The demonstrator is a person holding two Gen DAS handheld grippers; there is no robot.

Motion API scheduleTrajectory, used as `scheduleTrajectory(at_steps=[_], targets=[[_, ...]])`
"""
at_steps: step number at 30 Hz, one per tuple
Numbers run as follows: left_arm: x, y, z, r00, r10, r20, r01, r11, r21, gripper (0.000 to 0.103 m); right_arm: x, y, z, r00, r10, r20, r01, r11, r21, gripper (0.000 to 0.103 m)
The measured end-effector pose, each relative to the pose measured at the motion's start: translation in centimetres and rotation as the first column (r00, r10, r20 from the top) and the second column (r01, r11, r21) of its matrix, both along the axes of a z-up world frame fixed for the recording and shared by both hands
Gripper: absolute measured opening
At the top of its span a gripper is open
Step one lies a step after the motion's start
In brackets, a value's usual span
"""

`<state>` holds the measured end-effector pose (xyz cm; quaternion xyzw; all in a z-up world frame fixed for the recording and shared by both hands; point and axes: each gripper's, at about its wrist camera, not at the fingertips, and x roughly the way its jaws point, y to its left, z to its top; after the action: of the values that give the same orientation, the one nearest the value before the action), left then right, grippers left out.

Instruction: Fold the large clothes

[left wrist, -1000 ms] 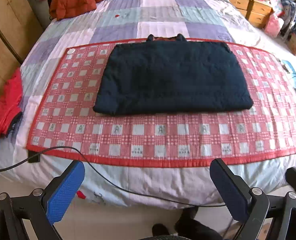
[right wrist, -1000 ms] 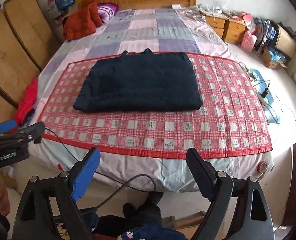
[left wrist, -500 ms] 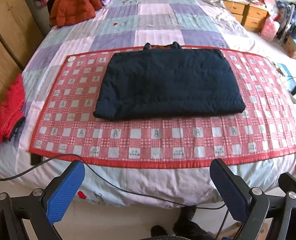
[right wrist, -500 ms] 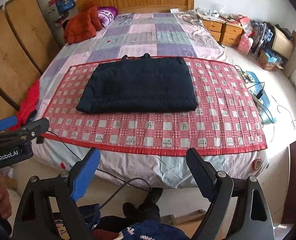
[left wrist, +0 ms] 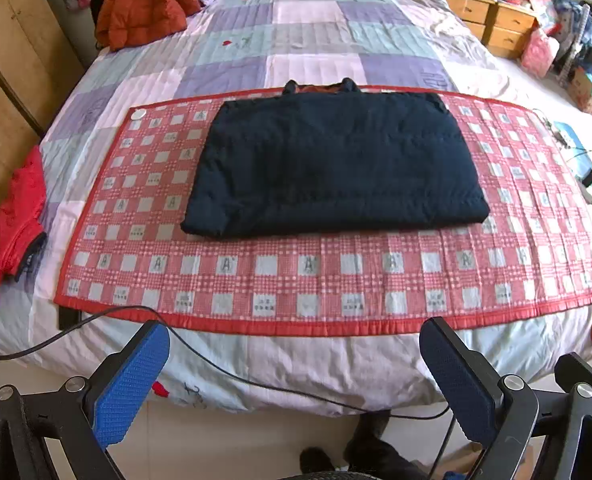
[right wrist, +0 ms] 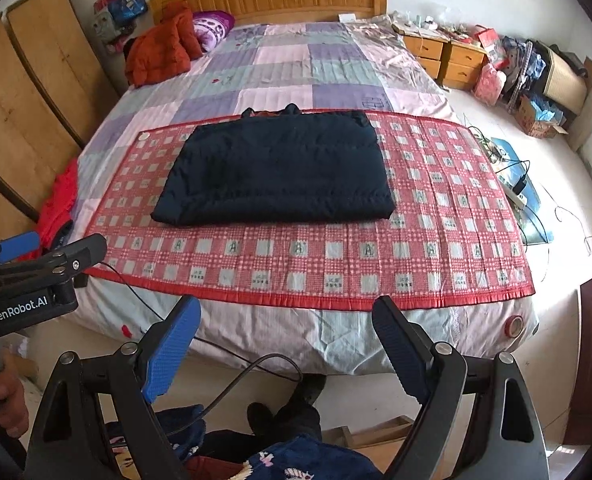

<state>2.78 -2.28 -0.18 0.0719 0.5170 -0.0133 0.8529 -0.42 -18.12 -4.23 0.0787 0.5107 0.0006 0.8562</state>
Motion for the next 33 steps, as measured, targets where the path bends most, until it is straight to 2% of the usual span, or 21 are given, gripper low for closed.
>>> scheduleTrajectory(at_steps=[33], targets=[[1.0, 0.6, 0.1, 0.999, -0.03, -0.013, 0.03, 0.999, -0.018, 0.103, 1.0, 0.2, 0.6, 1.0, 0.002, -0.011, -0.002, 1.0, 0.004, 0.09]])
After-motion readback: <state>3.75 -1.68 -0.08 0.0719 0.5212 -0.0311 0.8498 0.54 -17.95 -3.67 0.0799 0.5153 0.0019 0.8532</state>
